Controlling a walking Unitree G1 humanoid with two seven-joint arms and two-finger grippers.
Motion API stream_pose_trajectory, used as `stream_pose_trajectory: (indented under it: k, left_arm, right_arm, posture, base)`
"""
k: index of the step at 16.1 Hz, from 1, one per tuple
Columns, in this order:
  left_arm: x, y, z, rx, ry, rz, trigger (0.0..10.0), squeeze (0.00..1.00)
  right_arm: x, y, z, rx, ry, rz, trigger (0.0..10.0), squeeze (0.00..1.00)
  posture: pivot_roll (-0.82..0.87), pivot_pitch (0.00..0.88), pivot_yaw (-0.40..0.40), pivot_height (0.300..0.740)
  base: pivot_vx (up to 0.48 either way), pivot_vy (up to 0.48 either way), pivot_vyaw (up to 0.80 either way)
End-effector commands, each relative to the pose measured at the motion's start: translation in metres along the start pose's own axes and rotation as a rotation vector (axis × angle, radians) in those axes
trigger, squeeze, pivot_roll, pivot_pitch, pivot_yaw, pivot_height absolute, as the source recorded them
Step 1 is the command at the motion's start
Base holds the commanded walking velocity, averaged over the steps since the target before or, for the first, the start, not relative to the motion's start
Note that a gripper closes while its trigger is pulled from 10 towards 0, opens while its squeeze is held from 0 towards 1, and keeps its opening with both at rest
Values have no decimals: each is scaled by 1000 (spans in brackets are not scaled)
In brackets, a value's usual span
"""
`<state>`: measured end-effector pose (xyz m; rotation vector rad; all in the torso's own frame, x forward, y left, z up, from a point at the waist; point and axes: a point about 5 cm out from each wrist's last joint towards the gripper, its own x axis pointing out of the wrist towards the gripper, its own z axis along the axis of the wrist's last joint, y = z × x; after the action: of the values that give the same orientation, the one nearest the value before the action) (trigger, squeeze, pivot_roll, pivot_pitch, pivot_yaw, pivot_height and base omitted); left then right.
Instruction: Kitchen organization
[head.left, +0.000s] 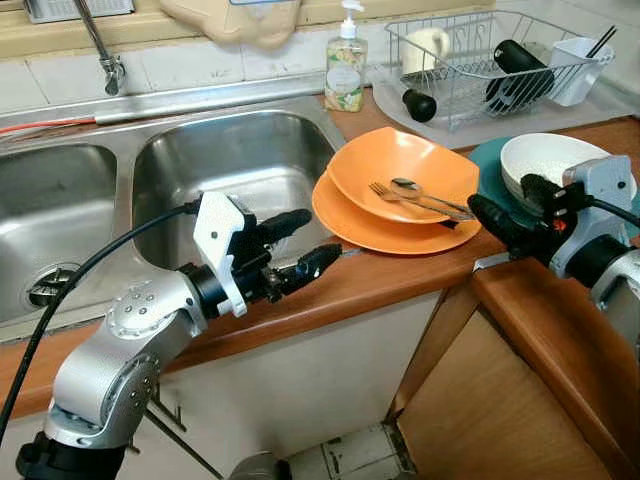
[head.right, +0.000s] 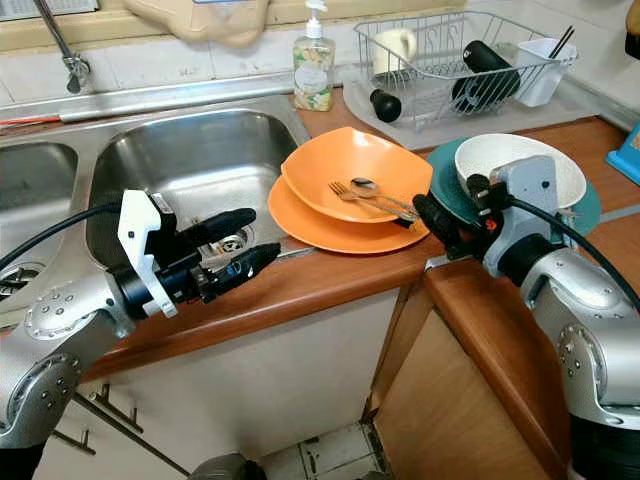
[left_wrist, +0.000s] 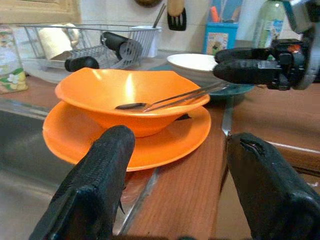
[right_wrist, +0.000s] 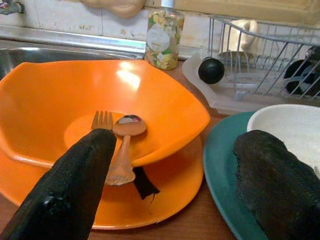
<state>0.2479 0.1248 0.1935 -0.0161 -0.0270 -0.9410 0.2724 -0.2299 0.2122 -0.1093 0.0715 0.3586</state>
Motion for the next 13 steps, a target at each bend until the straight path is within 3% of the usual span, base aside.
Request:
stream_pose_trajectory:
  k: [1, 7, 9, 13]
  left_arm:
    - [0, -4, 3, 8, 6, -32, 10000, 0]
    - [-1, -6, 2, -6, 20, -61, 10000, 0]
    - [-1, -6, 3, -5, 20, -61, 10000, 0]
    - [-1, -5, 4, -4, 15, -60, 10000, 0]
  right_arm:
    - [2, -1, 2, -32, 0, 0, 10000, 0]
    - [5, 11, -1, -78, 12, 74, 10000, 0]
    - [5, 19, 2, -62, -13, 132, 10000, 0]
    - [6, 21, 10, 12, -74, 150, 10000, 0]
  posture:
    - [-50, 0, 51, 716]
    - [-47, 0, 51, 716]
    - [-47, 0, 51, 716]
    - [-47, 0, 51, 716]
  base:
    - [0, 0, 0]
    - [0, 0, 0]
    - [0, 0, 0]
    - [0, 0, 0]
